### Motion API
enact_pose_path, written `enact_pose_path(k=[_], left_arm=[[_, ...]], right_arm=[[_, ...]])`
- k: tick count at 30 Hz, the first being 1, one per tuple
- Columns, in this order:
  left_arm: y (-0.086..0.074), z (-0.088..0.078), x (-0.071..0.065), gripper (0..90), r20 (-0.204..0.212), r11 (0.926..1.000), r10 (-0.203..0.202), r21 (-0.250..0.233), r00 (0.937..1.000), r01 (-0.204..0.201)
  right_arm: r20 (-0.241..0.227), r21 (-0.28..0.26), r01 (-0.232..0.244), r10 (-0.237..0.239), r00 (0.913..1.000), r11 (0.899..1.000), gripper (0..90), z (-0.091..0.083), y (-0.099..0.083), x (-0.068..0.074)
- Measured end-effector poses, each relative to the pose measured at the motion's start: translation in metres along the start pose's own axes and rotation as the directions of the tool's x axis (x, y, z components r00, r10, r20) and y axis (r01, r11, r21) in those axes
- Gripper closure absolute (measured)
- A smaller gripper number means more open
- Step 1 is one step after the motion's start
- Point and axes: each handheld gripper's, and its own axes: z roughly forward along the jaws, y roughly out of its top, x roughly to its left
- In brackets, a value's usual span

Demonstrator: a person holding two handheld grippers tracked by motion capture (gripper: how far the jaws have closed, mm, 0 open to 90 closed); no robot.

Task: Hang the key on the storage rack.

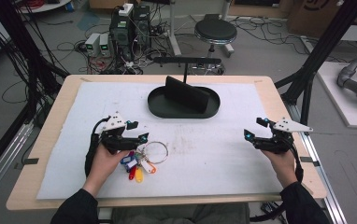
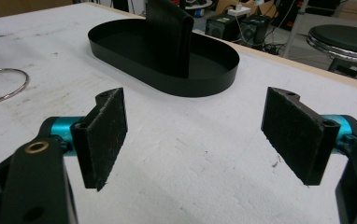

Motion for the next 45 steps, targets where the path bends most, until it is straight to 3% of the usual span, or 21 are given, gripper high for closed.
enact_pose_path(k=[4,5,6,9,11,16,19,25,31,34,36,38,42,45], left_arm=[[0.000,0.013,0.002,44.2,0.025,0.9982,0.001,0.059,0.9997,-0.002],[-0.001,0.016,0.002,50.4,0.024,0.9963,0.009,0.085,0.9997,-0.011],[-0.002,0.020,0.002,50.4,0.021,0.9934,0.010,0.114,0.9997,-0.012],[-0.005,0.034,0.001,57.6,0.034,0.9764,0.026,0.214,0.9991,-0.032],[-0.006,0.037,0.000,60.5,0.032,0.9728,0.039,0.227,0.9987,-0.045],[-0.009,0.046,-0.004,67.2,0.027,0.9546,0.081,0.285,0.9964,-0.085],[-0.012,0.050,-0.006,68.1,0.010,0.9347,0.121,0.336,0.9926,-0.117],[-0.017,0.048,-0.011,81.3,0.013,0.9481,0.105,0.301,0.9944,-0.104],[-0.015,0.048,-0.014,85.8,0.001,0.9466,0.121,0.301,0.9926,-0.116],[-0.009,0.041,-0.015,85.9,-0.004,0.9626,0.117,0.246,0.9931,-0.113],[-0.003,0.033,-0.015,86.0,-0.012,0.9776,0.116,0.179,0.9932,-0.112],[0.005,0.023,-0.017,86.1,-0.028,0.9877,0.115,0.110,0.9930,-0.111],[0.016,0.009,-0.026,86.3,-0.035,0.9874,0.157,0.020,0.9869,-0.157],[0.018,0.007,-0.033,86.3,-0.018,0.9814,0.192,0.011,0.9813,-0.192]], right_arm=[[0.004,-0.005,0.000,0.001,1.0000,1.000,23.3,0.001,0.000,-0.001],[0.005,-0.004,0.000,0.000,1.0000,1.000,23.4,0.001,0.000,-0.001],[0.005,-0.004,0.000,0.000,1.0000,1.000,23.4,0.001,0.000,-0.001],[0.003,0.004,0.002,-0.002,1.0000,1.000,24.2,0.002,0.000,-0.001],[0.005,0.009,0.005,-0.005,1.0000,1.000,24.3,0.003,0.000,-0.001],[0.003,0.005,0.007,-0.007,1.0000,1.000,24.7,0.003,0.000,-0.001],[0.005,0.007,0.004,-0.004,1.0000,1.000,24.9,0.002,0.000,-0.001],[0.006,0.004,0.008,-0.008,0.9999,1.000,25.3,0.002,0.000,0.000],[0.009,-0.005,0.014,-0.014,0.9999,1.000,25.6,0.001,0.001,0.000],[0.011,-0.008,0.015,-0.014,0.9998,1.000,25.7,0.001,0.001,-0.001],[0.013,-0.012,0.008,-0.007,0.9999,1.000,25.8,0.000,0.001,-0.001],[0.020,-0.020,0.007,-0.006,0.9998,1.000,25.8,-0.001,0.001,-0.002],[0.023,-0.025,0.006,-0.005,0.9997,1.000,25.8,-0.002,0.001,-0.003],[0.024,-0.024,0.006,-0.006,0.9997,1.000,25.8,-0.002,0.002,-0.003]])
